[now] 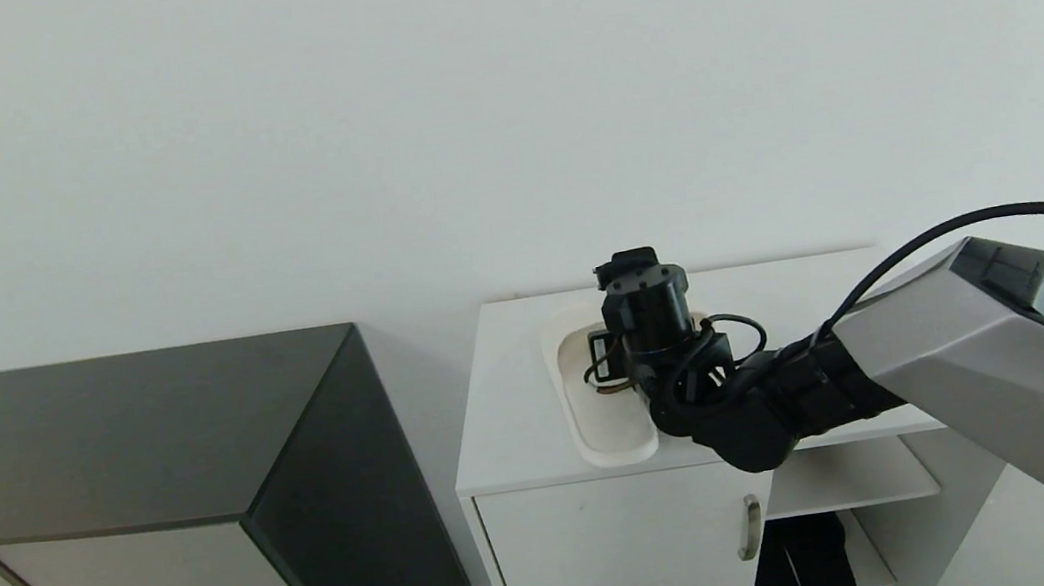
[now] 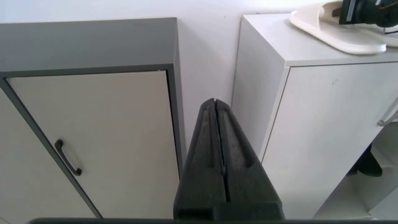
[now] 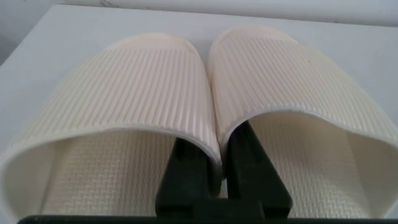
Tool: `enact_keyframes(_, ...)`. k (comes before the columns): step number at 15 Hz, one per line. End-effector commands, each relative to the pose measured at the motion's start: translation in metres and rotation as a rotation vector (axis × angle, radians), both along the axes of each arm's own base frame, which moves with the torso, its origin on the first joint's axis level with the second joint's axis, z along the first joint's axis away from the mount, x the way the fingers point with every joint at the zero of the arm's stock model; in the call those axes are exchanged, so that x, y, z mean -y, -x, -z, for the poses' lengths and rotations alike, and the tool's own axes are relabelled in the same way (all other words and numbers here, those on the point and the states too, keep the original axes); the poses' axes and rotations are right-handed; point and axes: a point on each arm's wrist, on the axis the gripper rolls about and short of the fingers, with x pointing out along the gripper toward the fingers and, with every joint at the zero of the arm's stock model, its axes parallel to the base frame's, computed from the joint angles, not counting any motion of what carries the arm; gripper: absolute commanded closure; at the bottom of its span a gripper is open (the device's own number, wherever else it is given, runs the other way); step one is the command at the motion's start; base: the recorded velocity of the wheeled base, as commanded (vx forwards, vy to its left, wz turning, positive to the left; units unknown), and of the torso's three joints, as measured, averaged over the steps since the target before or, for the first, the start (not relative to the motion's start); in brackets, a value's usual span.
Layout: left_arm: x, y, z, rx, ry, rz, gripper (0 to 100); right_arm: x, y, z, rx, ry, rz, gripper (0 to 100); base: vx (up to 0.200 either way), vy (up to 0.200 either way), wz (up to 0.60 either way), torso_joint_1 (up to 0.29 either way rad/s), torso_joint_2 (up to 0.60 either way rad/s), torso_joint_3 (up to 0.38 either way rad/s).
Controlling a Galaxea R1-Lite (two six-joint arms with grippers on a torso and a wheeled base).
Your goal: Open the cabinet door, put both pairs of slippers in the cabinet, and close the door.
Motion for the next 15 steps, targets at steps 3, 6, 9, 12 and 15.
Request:
enact_keyframes(3,0.0,0.0,0.0,-0.002,0.0,0.0,100,0.004,0.045,-0.027,0.001,-0.002,-0.06,100,0.0,0.0,0.0,0.0,0.0,0.0)
enact_keyframes(6,0.0,0.0,0.0,-0.002,0.0,0.0,100,0.019,0.082,-0.041,-0.012,0.007,-0.101,100,0.0,0.0,0.0,0.0,0.0,0.0)
enact_keyframes(9,0.0,0.0,0.0,-0.002,-0.002,0.0,100,0.039,0.116,-0.045,-0.039,0.025,-0.137,100,0.0,0.0,0.0,0.0,0.0,0.0)
enact_keyframes(12,0.0,0.0,0.0,-0.002,-0.002,0.0,100,0.057,0.135,-0.038,-0.058,0.029,-0.163,100,0.0,0.0,0.0,0.0,0.0,0.0)
enact_keyframes(15,0.0,0.0,0.0,-0.002,-0.002,0.002,100,0.059,0.136,-0.032,-0.075,0.039,-0.164,100,0.0,0.0,0.0,0.0,0.0,0.0)
